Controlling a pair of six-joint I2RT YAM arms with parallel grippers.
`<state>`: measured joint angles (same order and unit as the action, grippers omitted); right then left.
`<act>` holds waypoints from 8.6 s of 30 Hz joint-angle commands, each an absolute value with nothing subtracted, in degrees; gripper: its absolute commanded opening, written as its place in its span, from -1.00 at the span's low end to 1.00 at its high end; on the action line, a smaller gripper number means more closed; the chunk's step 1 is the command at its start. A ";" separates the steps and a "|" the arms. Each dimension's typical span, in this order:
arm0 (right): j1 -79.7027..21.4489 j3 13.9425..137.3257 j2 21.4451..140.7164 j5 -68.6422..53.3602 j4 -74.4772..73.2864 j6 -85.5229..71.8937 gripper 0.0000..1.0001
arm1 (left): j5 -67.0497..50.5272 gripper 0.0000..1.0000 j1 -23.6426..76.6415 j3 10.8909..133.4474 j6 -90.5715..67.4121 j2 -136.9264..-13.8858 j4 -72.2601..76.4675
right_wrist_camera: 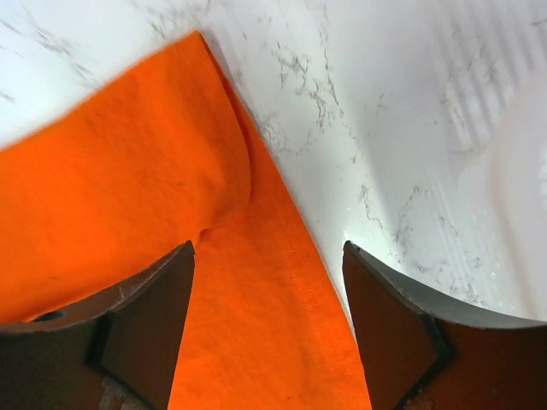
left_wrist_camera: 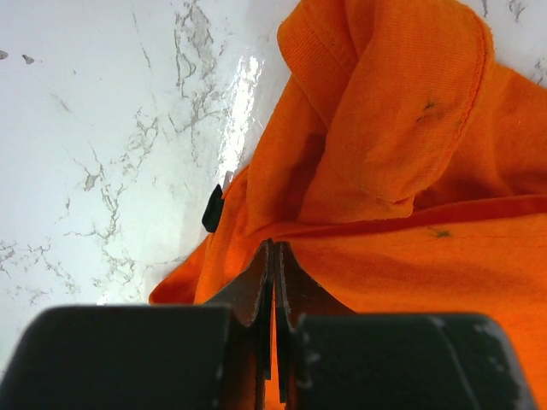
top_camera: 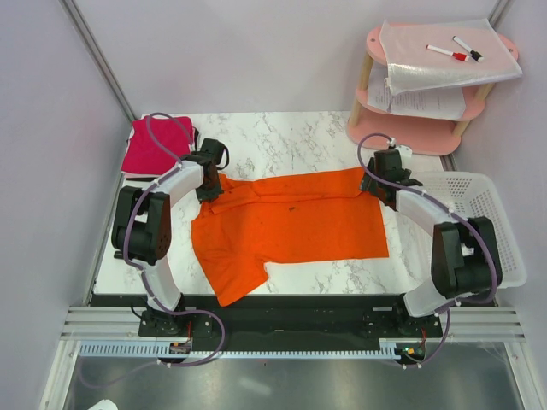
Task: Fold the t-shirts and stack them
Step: Fold the flattened tshirt in 1/3 of the way, then grap the side of the flattened tshirt closest away from the robot with both arms
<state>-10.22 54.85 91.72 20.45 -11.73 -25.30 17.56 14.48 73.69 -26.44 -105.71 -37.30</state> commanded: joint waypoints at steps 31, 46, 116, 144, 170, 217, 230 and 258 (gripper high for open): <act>-7.47 55.37 98.88 19.51 -7.82 -26.80 0.50 | 19.07 -0.96 14.33 73.39 -25.75 -105.73 -35.95; -7.47 57.74 97.91 25.66 -5.89 -28.56 0.50 | 18.98 -0.96 14.33 73.65 -25.49 -106.96 -35.95; -8.88 64.94 101.86 6.51 -3.34 -27.33 0.58 | 9.94 -0.96 19.33 74.96 -22.15 -96.75 -39.20; -11.25 73.21 114.26 5.09 -7.47 -23.82 -1.00 | 16.17 -0.96 16.96 101.25 -23.03 -123.39 -43.94; -10.02 78.66 121.82 18.10 -17.58 -26.28 -1.00 | 27.42 -0.96 7.74 95.01 -28.12 -119.36 -46.32; -10.11 63.91 94.39 10.54 -20.39 -24.61 -1.00 | 17.49 -0.96 26.36 62.75 -34.71 -95.16 -34.45; -10.20 67.14 106.86 13.89 -22.06 -24.78 -1.00 | 19.07 -0.96 24.96 74.88 -34.36 -110.82 -36.38; -10.19 65.95 88.35 8.70 -21.44 -27.15 -0.52 | 8.88 -0.71 18.62 65.32 -32.16 -82.02 -30.85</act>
